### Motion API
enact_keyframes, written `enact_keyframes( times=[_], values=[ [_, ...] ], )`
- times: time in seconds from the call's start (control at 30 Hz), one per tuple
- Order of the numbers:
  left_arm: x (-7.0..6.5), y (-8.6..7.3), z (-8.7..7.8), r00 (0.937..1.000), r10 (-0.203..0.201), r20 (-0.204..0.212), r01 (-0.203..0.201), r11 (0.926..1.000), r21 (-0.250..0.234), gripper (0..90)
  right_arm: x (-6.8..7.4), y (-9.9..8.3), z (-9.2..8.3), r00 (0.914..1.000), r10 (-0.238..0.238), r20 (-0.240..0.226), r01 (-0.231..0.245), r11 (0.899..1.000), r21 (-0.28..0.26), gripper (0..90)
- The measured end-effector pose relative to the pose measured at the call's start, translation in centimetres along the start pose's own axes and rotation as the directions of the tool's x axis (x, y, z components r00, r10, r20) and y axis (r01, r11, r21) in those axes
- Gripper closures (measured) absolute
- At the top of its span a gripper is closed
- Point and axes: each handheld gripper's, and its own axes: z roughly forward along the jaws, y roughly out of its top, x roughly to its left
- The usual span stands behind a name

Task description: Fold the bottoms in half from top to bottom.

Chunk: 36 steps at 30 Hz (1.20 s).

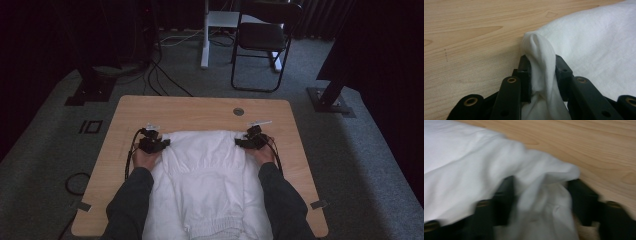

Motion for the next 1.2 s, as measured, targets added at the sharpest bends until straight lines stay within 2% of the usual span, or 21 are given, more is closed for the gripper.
enact_keyframes(
  times=[0.03, 0.07, 0.13, 0.2, 0.23, 0.27, 0.3, 0.33, 0.4, 0.43, 0.53, 0.63, 0.73, 0.8, 0.97, 1.07, 1.13, 1.2],
  values=[
    [0.0, 0.0, 0.0, 1.0, -0.005, 0.003, 0.005, 1.0, 0.002, 73.3, 0.1, 0.1, -0.1, 0.9993, 0.014, -0.034, -0.013, 1.0, 0.022, 72.2],
    [0.0, 0.0, 0.0, 1.0, -0.005, 0.003, 0.005, 1.0, 0.002, 74.2, 0.1, 0.1, -0.1, 0.9993, 0.014, -0.034, -0.013, 1.0, 0.022, 72.2],
    [0.0, 0.0, -0.1, 0.9999, -0.012, 0.009, 0.012, 0.9999, 0.003, 75.8, -0.1, 0.2, -0.2, 0.9979, 0.038, -0.052, -0.036, 0.999, 0.037, 81.7],
    [0.0, 0.0, -0.1, 1.0, -0.007, 0.006, 0.007, 1.0, 0.001, 78.5, -0.1, 0.2, -0.4, 0.9998, 0.02, 0.002, -0.02, 1.0, 0.019, 82.8],
    [0.0, 0.1, -0.2, 1.0, -0.008, 0.004, 0.008, 1.0, 0.004, 79.7, -0.2, 0.2, -0.6, 0.9995, 0.027, 0.014, -0.027, 1.0, 0.002, 83.0],
    [0.1, 0.3, -0.3, 0.9996, -0.026, 0.014, 0.026, 0.9997, 0.002, 81.2, -0.4, 0.3, -1.1, 0.9983, 0.057, 0.014, -0.057, 0.998, -0.032, 83.2],
    [0.3, 0.6, -0.6, 0.997, -0.063, 0.045, 0.063, 0.998, -0.005, 81.8, -0.6, 0.5, -1.4, 0.9974, 0.072, 0.01, -0.071, 0.996, -0.057, 83.2],
    [0.5, 1.1, -1.2, 0.9945, -0.079, 0.069, 0.081, 0.996, -0.036, 82.2, -0.8, 0.7, -1.8, 0.9962, 0.087, 0.002, -0.087, 0.992, -0.087, 83.3],
    [0.8, 1.7, -2.1, 0.9917, -0.089, 0.093, 0.097, 0.9917, -0.085, 82.5, -1.0, 1.2, -2.7, 0.9966, 0.082, 0.0, -0.081, 0.99, -0.119, 83.2],
    [1.0, 2.0, -2.5, 0.9896, -0.098, 0.105, 0.107, 0.99, -0.091, 82.5, -1.1, 1.5, -3.1, 0.9971, 0.076, -0.001, -0.076, 0.989, -0.13, 83.2],
    [0.9, 3.1, -3.3, 0.9902, -0.089, 0.108, 0.102, 0.9873, -0.122, 82.5, -1.4, 2.1, -4.2, 0.9962, 0.084, -0.024, -0.087, 0.98, -0.179, 83.2],
    [0.6, 4.3, -4.3, 0.9903, -0.07, 0.12, 0.09, 0.9813, -0.17, 82.5, -1.4, 2.5, -5.0, 0.9973, 0.072, -0.014, -0.073, 0.977, -0.202, 83.1],
    [0.3, 5.1, -5.0, 0.9909, -0.058, 0.121, 0.081, 0.9776, -0.194, 82.4, -1.7, 3.0, -6.0, 0.9966, 0.07, -0.043, -0.078, 0.968, -0.237, 82.9],
    [0.2, 5.4, -5.5, 0.9902, -0.05, 0.131, 0.077, 0.9735, -0.215, 82.2, -1.8, 3.3, -6.7, 0.9966, 0.054, -0.063, -0.068, 0.967, -0.246, 82.6],
    [-0.3, 5.2, -6.7, 0.9877, -0.028, 0.154, 0.067, 0.9658, -0.251, 81.9, -1.6, 3.1, -8.3, 0.9955, -0.018, -0.093, -0.006, 0.967, -0.253, 81.4],
    [-0.7, 4.8, -7.5, 0.9858, -0.012, 0.168, 0.058, 0.9604, -0.273, 81.8, -1.3, 2.6, -9.4, 0.9935, -0.051, -0.102, 0.021, 0.962, -0.272, 81.1],
    [-0.9, 4.4, -8.3, 0.982, -0.002, 0.189, 0.058, 0.9538, -0.295, 81.7, -1.4, 2.2, -10.2, 0.9921, -0.054, -0.113, 0.019, 0.956, -0.293, 83.1],
    [-1.2, 3.8, -9.0, 0.9813, 0.02, 0.192, 0.04, 0.9516, -0.305, 81.6, -1.4, 1.6, -10.9, 0.9879, -0.05, -0.147, 0.002, 0.951, -0.311, 84.4]
  ],
)
